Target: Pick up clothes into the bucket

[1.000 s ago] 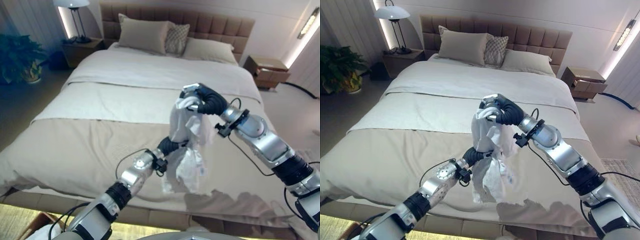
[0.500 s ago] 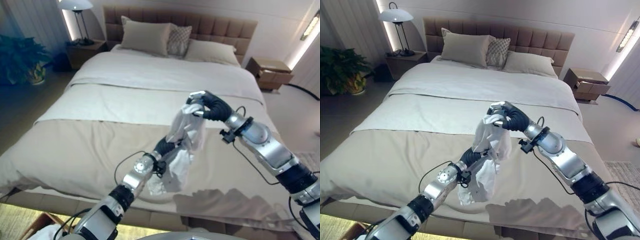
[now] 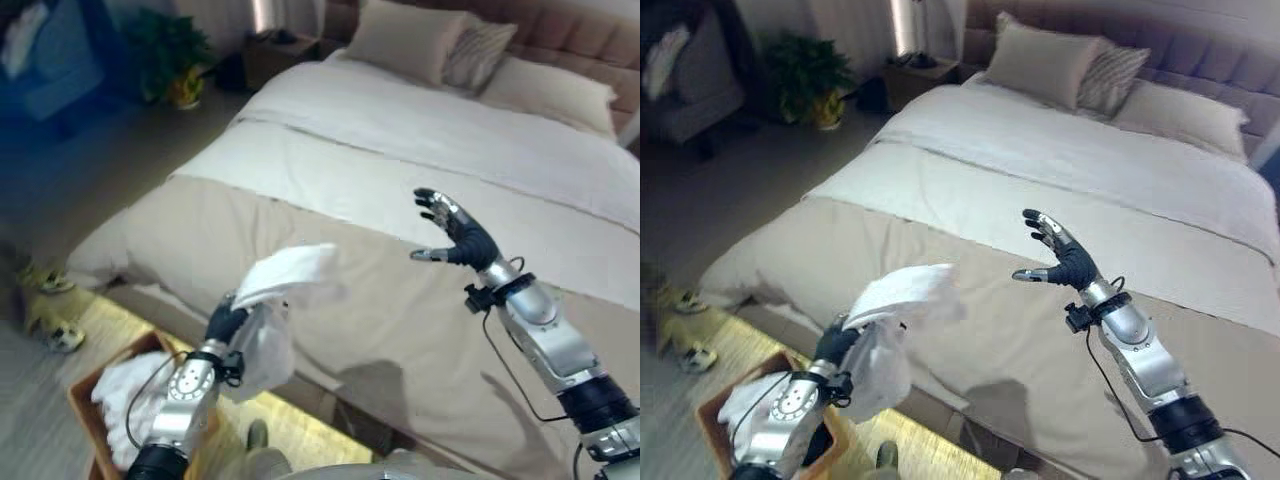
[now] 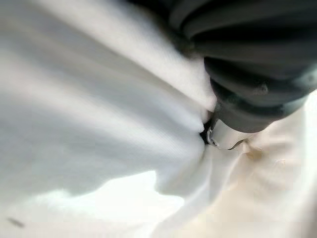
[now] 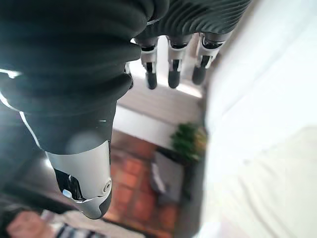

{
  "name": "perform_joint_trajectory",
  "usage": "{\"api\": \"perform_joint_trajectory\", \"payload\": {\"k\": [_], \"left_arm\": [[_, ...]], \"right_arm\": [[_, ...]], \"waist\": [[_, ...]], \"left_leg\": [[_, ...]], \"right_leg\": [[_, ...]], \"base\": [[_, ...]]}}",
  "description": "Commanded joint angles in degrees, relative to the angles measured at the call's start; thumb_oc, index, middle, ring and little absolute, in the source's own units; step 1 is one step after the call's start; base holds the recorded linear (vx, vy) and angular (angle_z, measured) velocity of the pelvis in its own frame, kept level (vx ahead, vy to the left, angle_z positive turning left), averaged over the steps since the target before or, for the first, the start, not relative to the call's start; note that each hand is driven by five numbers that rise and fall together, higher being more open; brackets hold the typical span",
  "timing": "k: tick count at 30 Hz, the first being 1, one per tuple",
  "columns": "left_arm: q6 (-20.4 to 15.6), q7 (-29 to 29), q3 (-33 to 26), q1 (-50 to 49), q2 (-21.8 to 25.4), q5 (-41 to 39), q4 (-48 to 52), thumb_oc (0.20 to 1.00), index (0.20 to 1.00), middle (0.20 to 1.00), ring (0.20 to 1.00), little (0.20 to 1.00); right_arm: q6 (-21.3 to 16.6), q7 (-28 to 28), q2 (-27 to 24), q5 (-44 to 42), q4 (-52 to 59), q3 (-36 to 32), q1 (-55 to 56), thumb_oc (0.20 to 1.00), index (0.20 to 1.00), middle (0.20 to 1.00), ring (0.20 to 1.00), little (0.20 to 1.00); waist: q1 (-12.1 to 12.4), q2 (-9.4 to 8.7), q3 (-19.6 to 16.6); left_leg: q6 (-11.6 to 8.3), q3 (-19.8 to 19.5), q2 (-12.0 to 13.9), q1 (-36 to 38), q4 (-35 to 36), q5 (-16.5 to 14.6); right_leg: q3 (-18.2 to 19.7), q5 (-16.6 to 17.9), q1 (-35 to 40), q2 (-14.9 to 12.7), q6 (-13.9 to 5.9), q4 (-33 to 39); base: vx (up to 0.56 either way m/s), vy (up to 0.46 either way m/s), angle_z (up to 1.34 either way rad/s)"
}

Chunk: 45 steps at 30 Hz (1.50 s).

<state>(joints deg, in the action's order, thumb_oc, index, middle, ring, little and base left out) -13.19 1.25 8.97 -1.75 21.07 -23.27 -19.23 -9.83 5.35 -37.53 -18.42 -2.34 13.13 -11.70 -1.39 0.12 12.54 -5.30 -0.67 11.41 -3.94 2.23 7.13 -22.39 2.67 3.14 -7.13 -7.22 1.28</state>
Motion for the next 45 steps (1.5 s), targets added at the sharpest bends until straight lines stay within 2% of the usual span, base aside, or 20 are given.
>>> {"api": "perform_joint_trajectory", "payload": {"k": [1, 6, 9, 10, 11, 12, 14, 18, 19, 21, 22, 24, 26, 29, 32, 35, 36, 37, 41, 45], "left_arm": [[-5.49, -1.61, -3.7, 4.68, 1.62, 0.83, 3.58, 0.2, 0.2, 0.2, 0.2, 0.2], [-6.29, -4.91, -5.83, 6.7, 0.43, 1.34, 3.2, 0.2, 0.2, 0.2, 0.2, 0.2], [-6.32, -7.69, -5.07, 9.87, 0.21, 1.95, 3.7, 0.2, 0.2, 0.2, 0.2, 0.2], [-6.31, -7.74, -5.01, 9.93, 0.21, 1.99, 3.68, 0.2, 0.2, 0.2, 0.2, 0.2], [-6.85, -9.41, -4.86, 10.58, 0.27, 3.18, 3.88, 0.2, 0.2, 0.2, 0.2, 0.2], [-6.85, -9.45, -4.88, 10.6, 0.3, 3.22, 3.89, 0.2, 0.2, 0.2, 0.2, 0.2], [-7.48, -11.32, -5.72, 10.45, 0.33, 4.33, 4.75, 0.2, 0.2, 0.2, 0.2, 0.2], [-7.89, -13.95, -5.99, 11.57, 0.47, 6.36, 4.42, 0.2, 0.2, 0.2, 0.2, 0.2], [-7.87, -15.08, -6.12, 12.74, 1.34, 7.03, 4.61, 0.2, 0.2, 0.2, 0.2, 0.2], [-7.89, -15.23, -6.27, 12.82, 1.35, 6.8, 4.82, 0.2, 0.2, 0.2, 0.2, 0.2], [-7.9, -15.67, -6.44, 12.61, 1.42, 6.52, 5.16, 0.2, 0.2, 0.2, 0.2, 0.2], [-7.93, -15.85, -6.7, 12.17, 1.41, 6.75, 5.1, 0.2, 0.2, 0.2, 0.2, 0.2], [-7.9, -17.4, -7.64, 11.01, 1.0, 8.01, 4.72, 0.2, 0.2, 0.2, 0.2, 0.2], [-7.93, -19.58, -8.2, 11.16, 0.53, 7.77, 3.8, 0.2, 0.2, 0.2, 0.2, 0.2], [-7.09, -20.41, -7.72, 10.6, 0.51, 9.58, 2.62, 0.2, 0.2, 0.2, 0.2, 0.2], [-6.6, -21.97, -8.09, 11.04, 0.46, 10.15, 0.95, 0.2, 0.2, 0.2, 0.2, 0.2], [-6.67, -22.31, -8.37, 11.39, 0.26, 9.88, 0.49, 0.2, 0.2, 0.2, 0.2, 0.2], [-7.15, -23.97, -10.23, 10.01, 0.39, 10.54, 0.45, 0.2, 0.2, 0.2, 0.2, 0.2], [-6.92, -27.93, -10.56, 11.83, 0.32, 12.6, -1.9, 0.2, 0.2, 0.2, 0.2, 0.2], [-7.1, -33.33, -11.48, 13.91, 0.51, 13.97, -1.95, 0.2, 0.2, 0.2, 0.2, 0.2]], "right_arm": [[-2.91, -2.48, 3.41, 4.19, 2.21, -1.21, -4.34, 1.0, 1.0, 1.0, 1.0, 1.0], [-2.16, -3.34, 5.99, 5.75, 0.98, -2.04, -1.63, 1.0, 1.0, 1.0, 1.0, 1.0], [-1.16, -5.09, 6.87, 6.55, -1.18, -3.46, 0.75, 1.0, 1.0, 1.0, 1.0, 1.0], [-1.17, -5.11, 6.89, 6.58, -1.2, -3.51, 0.75, 1.0, 1.0, 1.0, 1.0, 1.0], [-0.76, -6.19, 7.86, 7.77, -3.44, -3.27, 0.46, 1.0, 1.0, 1.0, 1.0, 1.0], [-0.8, -6.23, 7.91, 7.79, -3.52, -3.24, 0.37, 1.0, 1.0, 1.0, 1.0, 1.0], [-0.22, -7.68, 9.48, 9.36, -7.76, -2.55, -0.82, 1.0, 1.0, 1.0, 1.0, 1.0], [0.72, -9.99, 11.88, 10.55, -14.41, -0.93, -3.8, 1.0, 1.0, 1.0, 1.0, 1.0], [1.27, -11.16, 13.25, 12.03, -18.26, -0.4, -4.54, 1.0, 1.0, 1.0, 1.0, 1.0], [1.35, -11.46, 13.78, 12.55, -20.09, -0.14, -4.68, 1.0, 1.0, 1.0, 1.0, 1.0], [1.52, -11.89, 14.27, 13.65, -22.67, 0.19, -4.13, 1.0, 1.0, 1.0, 1.0, 1.0], [1.41, -12.21, 14.82, 14.35, -24.45, 0.35, -3.24, 1.0, 1.0, 1.0, 1.0, 1.0], [0.85, -13.74, 15.93, 16.98, -27.44, 0.77, -1.05, 1.0, 1.0, 1.0, 1.0, 1.0], [0.42, -15.28, 17.55, 17.04, -28.52, 1.18, -0.41, 1.0, 1.0, 1.0, 1.0, 1.0], [-0.24, -15.91, 18.53, 16.78, -27.77, 0.79, 3.34, 1.0, 1.0, 1.0, 1.0, 1.0], [-1.09, -16.08, 19.34, 15.17, -27.95, 0.98, 5.55, 1.0, 1.0, 1.0, 1.0, 1.0], [-1.2, -15.98, 19.11, 14.75, -27.92, 1.24, 5.51, 1.0, 1.0, 1.0, 1.0, 1.0], [-0.8, -15.08, 19.29, 15.58, -28.09, 2.6, 5.35, 1.0, 1.0, 1.0, 1.0, 1.0], [-1.08, -15.93, 18.86, 15.25, -27.02, 1.22, 7.07, 1.0, 1.0, 1.0, 1.0, 1.0], [-1.27, -17.92, 19.75, 15.78, -28.99, 2.09, 5.51, 1.0, 1.0, 1.0, 1.0, 1.0]], "waist": [[-1.24, -5.01, 0.76], [-3.81, -3.94, -0.01], [-4.75, -3.21, 0.96], [-4.79, -3.33, 0.92], [-4.74, -3.92, 2.16], [-4.69, -4.06, 2.17], [-4.05, -4.87, 3.7], [-3.43, -4.97, 5.53], [-3.0, -4.39, 7.06], [-2.23, -4.16, 7.1], [-1.5, -3.65, 6.96], [-0.96, -3.79, 6.26], [-0.34, -4.72, 4.78], [-0.13, -4.71, 4.61], [-0.29, -4.64, 4.69], [-1.11, -4.74, 4.75], [-1.47, -4.95, 5.32], [-1.25, -4.79, 5.06], [-1.84, -3.95, 5.72], [-1.8, -5.44, 8.15]], "left_leg": [[-2.77, 4.43, 3.29, 1.6, -11.67, -4.04], [-3.16, 4.94, 4.95, 7.22, -11.35, -6.77], [-2.32, 5.26, 2.08, 7.84, -5.63, -10.21], [-2.21, 5.18, 1.88, 7.68, -5.76, -10.25], [-1.35, 4.71, -1.19, 6.1, -7.28, -12.53], [-1.25, 4.78, -1.35, 5.96, -7.57, -12.68], [-0.5, 5.98, -3.57, 4.83, -9.52, -14.35], [0.31, 7.98, -5.67, 3.7, -9.1, -14.09], [2.05, 7.7, -6.23, -0.54, -11.87, -13.5], [2.65, 7.64, -6.54, -2.19, -12.37, -12.86], [3.23, 6.23, -7.01, -3.93, -12.41, -11.81], [2.89, 5.47, -7.23, -4.24, -11.5, -10.88], [1.44, 4.21, -6.72, -6.02, -9.78, -8.84], [0.3, 2.81, -5.0, -7.92, -10.0, -6.83], [-1.05, 0.88, -3.49, -7.65, -8.07, -4.36], [-2.64, -0.23, -2.5, -10.83, -11.51, -3.94], [-2.59, 0.46, -2.16, -11.76, -15.55, -5.41], [-2.93, -1.82, -1.81, -9.13, -15.31, -8.35], [-2.43, -0.31, -2.4, -7.99, -10.28, -6.2], [-1.2, 1.05, -3.62, -10.13, -11.34, -6.87]], "right_leg": [[0.68, -0.18, -5.42, -6.47, -1.57, -7.84], [-0.1, 1.28, -9.59, -9.88, -2.05, -10.25], [0.44, 4.78, -12.47, -14.75, -4.44, -11.38], [0.44, 4.85, -12.53, -14.96, -4.53, -11.38], [1.85, 7.76, -13.25, -16.69, -5.78, -10.0], [2.0, 7.88, -13.34, -16.82, -5.83, -9.96], [2.7, 12.17, -14.45, -18.67, -7.25, -7.84], [2.87, 16.81, -15.44, -20.5, -7.78, -5.4], [7.43, 11.52, -15.3, -20.24, -7.5, -11.98], [7.81, 9.61, -14.02, -19.91, -6.67, -14.79], [11.0, 7.32, -12.29, -17.89, -5.91, -18.7], [11.75, 6.18, -9.92, -16.77, -5.66, -15.75], [11.84, 3.21, -7.25, -14.03, -6.14, -6.76], [11.13, 1.52, -7.19, -12.4, -6.37, -6.1], [9.57, -0.82, -6.12, -9.97, -5.04, -6.85], [6.61, -1.32, -5.24, -9.04, -4.3, -5.64], [6.15, -0.88, -5.39, -9.62, -4.23, -5.61], [7.18, -0.55, -6.19, -9.75, -4.4, -6.02], [6.36, 0.79, -7.05, -11.85, -5.47, -7.49], [7.93, 2.96, -11.46, -13.97, -6.24, -8.64]], "base": [[-0.2, 0.098, 0.45], [-0.11, 0.186, 0.16], [-0.13, 0.269, 0.54], [-0.15, 0.267, 0.53], [-0.1, 0.183, 0.34], [-0.16, 0.25, 0.25], [-0.15, 0.184, 0.02], [-0.21, 0.204, -0.14], [-0.24, 0.2, -0.05], [-0.25, 0.165, 0.17], [-0.18, 0.092, 0.27], [-0.07, -0.007, 0.34], [-0.06, -0.078, 0.51], [-0.09, -0.111, 0.16], [-0.04, -0.104, 0.22], [-0.08, -0.101, 0.41], [-0.09, 0.048, 0.48], [-0.06, 0.064, 0.3], [-0.01, 0.133, -0.1], [-0.09, 0.089, 0.15]]}}
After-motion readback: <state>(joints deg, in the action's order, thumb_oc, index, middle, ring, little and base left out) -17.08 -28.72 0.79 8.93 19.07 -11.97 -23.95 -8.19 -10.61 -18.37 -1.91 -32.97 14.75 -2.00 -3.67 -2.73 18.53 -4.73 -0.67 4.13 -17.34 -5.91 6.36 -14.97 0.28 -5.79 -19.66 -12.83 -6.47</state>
